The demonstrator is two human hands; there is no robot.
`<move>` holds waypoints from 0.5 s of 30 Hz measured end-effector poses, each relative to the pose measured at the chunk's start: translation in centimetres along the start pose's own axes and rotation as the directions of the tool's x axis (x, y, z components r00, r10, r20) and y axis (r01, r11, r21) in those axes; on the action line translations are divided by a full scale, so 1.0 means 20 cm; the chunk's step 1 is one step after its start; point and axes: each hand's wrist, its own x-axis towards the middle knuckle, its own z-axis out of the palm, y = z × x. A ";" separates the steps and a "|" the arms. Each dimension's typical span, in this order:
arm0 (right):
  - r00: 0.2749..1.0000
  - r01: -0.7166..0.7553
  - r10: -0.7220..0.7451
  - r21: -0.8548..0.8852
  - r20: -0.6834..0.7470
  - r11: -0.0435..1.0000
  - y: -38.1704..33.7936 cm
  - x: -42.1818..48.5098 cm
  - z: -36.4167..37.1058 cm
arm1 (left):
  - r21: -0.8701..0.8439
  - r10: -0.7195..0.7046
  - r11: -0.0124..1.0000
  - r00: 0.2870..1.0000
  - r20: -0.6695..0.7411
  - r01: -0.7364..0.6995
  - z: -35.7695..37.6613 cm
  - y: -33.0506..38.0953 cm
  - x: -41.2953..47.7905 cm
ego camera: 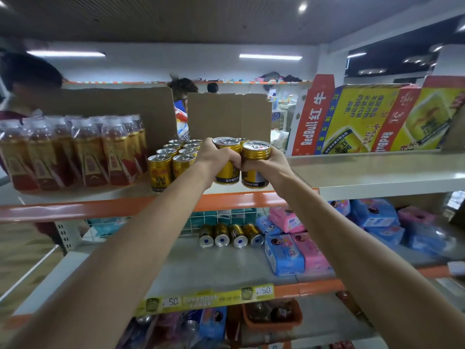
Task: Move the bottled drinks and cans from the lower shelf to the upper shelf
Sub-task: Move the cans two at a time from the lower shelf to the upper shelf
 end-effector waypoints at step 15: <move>0.992 -0.103 0.113 -0.145 0.063 0.984 0.32 0.58 -0.07 | -0.016 -0.143 0.990 0.976 -0.163 0.142 0.24 -0.26 0.56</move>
